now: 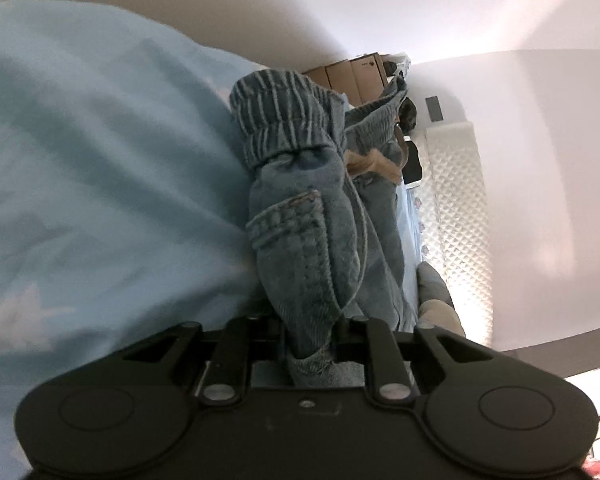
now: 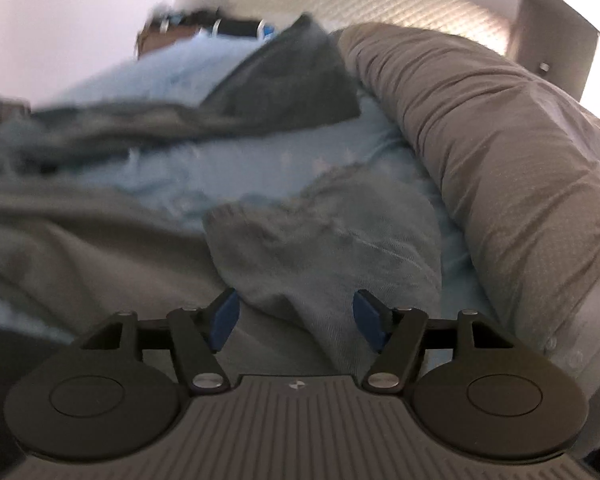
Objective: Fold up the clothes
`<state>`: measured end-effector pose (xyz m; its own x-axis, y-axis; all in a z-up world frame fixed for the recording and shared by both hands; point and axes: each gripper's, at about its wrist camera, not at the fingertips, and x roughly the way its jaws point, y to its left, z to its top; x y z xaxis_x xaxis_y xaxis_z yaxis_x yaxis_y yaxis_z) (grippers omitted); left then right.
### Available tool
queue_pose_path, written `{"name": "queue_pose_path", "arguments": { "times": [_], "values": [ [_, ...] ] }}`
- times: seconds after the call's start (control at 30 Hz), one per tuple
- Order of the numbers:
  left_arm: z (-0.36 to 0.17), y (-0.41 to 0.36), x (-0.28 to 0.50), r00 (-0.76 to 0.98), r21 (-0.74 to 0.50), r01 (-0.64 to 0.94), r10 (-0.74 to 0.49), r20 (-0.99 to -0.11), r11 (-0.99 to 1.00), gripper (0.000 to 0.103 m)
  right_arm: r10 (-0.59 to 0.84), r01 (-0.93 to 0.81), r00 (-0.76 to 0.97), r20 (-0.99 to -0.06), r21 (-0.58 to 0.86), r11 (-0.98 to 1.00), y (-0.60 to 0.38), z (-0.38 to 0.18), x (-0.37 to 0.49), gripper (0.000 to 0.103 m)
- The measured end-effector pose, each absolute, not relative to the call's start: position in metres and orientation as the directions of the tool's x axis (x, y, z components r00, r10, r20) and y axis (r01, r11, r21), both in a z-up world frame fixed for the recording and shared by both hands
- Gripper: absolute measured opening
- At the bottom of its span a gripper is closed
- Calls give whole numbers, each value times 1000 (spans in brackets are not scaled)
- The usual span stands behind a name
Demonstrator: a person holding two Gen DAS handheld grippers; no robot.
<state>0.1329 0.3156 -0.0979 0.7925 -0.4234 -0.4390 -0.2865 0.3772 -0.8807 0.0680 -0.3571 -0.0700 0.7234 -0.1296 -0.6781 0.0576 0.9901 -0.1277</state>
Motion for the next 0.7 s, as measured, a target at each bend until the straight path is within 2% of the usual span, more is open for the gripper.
{"name": "queue_pose_path", "arguments": {
  "times": [0.13,0.23,0.27,0.33,0.37,0.4,0.47,0.53,0.7],
  "values": [
    [-98,316,129,792,-875,-287,-418,-446,390,18,-114,-54,671,-732,-202,978,-354,-76,72,70],
    [-98,316,126,791,-870,-287,-414,-451,400,18,-153,-103,662,-734,-291,951,-348,-80,80,69],
    [-98,315,126,791,-870,-289,-411,-452,400,18,-161,-102,659,-735,-300,948,-348,-80,84,66],
    [-95,314,125,792,-868,-295,-406,-456,400,18,-173,-92,651,-739,-304,948,-349,-79,92,48],
    [-93,314,125,793,-867,-297,-403,-458,400,18,-175,-75,640,-748,-288,955,-351,-76,98,24],
    [-91,313,126,793,-866,-300,-400,-459,400,18,-155,-60,628,-763,-246,967,-356,-75,105,8],
    [-86,312,127,794,-862,-302,-394,-464,408,17,-116,3,608,-785,-144,990,-369,-65,117,3],
    [-79,312,128,794,-859,-300,-390,-465,414,16,-79,58,627,-775,-55,997,-383,-48,129,2],
    [-63,318,136,811,-890,-272,-412,-416,366,15,-31,196,769,-638,190,962,-423,31,149,1]
  ]
}}
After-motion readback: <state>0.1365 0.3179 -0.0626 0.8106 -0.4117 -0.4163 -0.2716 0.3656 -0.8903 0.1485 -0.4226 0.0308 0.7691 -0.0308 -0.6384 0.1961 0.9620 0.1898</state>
